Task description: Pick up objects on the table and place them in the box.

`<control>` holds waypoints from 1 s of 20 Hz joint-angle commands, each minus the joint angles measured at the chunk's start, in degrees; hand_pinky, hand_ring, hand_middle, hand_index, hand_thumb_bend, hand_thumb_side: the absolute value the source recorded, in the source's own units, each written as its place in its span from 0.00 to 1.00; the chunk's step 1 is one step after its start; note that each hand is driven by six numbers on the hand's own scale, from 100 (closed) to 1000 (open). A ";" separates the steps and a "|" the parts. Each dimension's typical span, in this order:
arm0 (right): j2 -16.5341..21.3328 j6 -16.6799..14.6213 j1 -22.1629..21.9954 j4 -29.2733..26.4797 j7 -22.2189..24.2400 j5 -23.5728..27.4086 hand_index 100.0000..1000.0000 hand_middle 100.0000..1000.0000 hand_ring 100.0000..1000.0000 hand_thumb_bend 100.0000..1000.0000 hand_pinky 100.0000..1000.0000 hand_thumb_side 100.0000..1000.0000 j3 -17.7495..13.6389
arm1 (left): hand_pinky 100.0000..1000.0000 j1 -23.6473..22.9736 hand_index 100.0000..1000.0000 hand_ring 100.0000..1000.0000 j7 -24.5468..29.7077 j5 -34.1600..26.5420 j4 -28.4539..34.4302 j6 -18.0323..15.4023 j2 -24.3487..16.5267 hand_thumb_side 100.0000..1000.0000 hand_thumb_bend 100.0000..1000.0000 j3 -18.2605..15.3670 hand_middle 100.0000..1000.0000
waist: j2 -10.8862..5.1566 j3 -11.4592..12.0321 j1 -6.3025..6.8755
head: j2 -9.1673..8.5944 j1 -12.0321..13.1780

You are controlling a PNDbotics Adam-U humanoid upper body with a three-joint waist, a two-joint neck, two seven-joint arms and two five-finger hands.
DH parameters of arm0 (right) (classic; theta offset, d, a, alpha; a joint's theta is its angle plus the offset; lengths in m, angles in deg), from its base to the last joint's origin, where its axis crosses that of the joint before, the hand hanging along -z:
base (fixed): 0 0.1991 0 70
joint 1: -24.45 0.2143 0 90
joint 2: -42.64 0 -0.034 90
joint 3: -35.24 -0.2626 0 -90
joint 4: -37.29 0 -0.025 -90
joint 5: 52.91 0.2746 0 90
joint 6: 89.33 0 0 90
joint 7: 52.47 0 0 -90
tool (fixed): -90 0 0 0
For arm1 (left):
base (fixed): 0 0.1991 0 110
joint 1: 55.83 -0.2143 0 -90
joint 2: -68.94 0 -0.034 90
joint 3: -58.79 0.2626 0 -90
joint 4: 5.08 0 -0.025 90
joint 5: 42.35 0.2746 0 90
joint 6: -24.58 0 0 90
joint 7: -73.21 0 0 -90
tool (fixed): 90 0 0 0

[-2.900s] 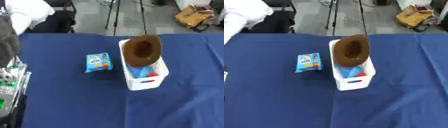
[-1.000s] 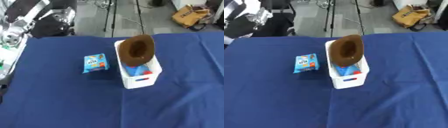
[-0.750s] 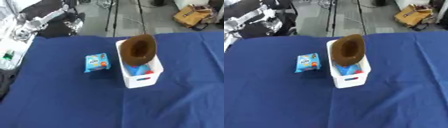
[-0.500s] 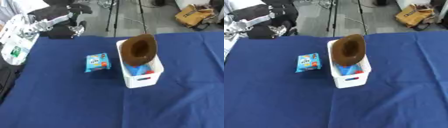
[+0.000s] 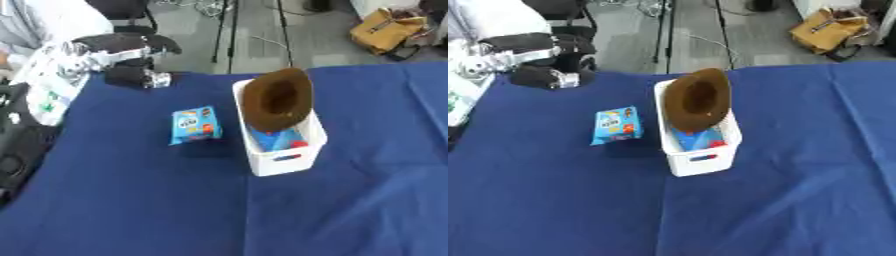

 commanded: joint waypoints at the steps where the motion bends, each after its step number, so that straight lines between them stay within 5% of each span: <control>1: 1.51 0.25 0.49 -1.19 -0.02 0.57 0.70 0.66 0.75 0.00 0.77 0.90 0.03 | 1.00 1.89 1.00 1.00 -0.41 0.75 -4.26 -1.43 -0.30 0.91 0.36 -0.20 1.00 | -1.42 0.09 -0.17 | -0.02 0.02; 2: 1.49 0.28 0.46 -1.19 -0.02 0.62 0.70 0.66 0.75 0.00 0.77 0.90 0.00 | 1.00 2.04 1.00 1.00 -0.54 0.95 -5.52 -1.66 -0.13 0.91 0.36 -0.17 1.00 | -1.40 0.06 -0.15 | -0.02 0.02; 4: 1.43 0.34 0.43 -1.19 -0.02 0.75 0.70 0.66 0.75 0.00 0.77 0.90 -0.01 | 1.00 2.20 1.00 1.00 -0.55 0.86 -7.90 -2.11 0.47 1.00 0.56 -0.19 1.00 | -1.31 0.00 -0.17 | -0.10 0.05; 6: 1.39 0.37 0.41 -1.19 -0.02 0.90 0.69 0.66 0.75 0.00 0.77 0.90 0.00 | 1.00 2.53 1.00 1.00 -0.04 0.20 -10.47 -2.49 1.07 1.00 0.59 -0.26 1.00 | -1.23 -0.08 -0.19 | -0.18 0.13; 20: 1.14 0.36 0.48 -1.19 -0.02 1.65 0.68 0.65 0.74 0.00 0.77 0.90 0.34 | 1.00 3.43 1.00 1.00 -1.17 5.01 -18.85 -3.37 4.58 1.00 0.66 -1.19 1.00 | -0.80 -0.38 -0.59 | -0.80 0.63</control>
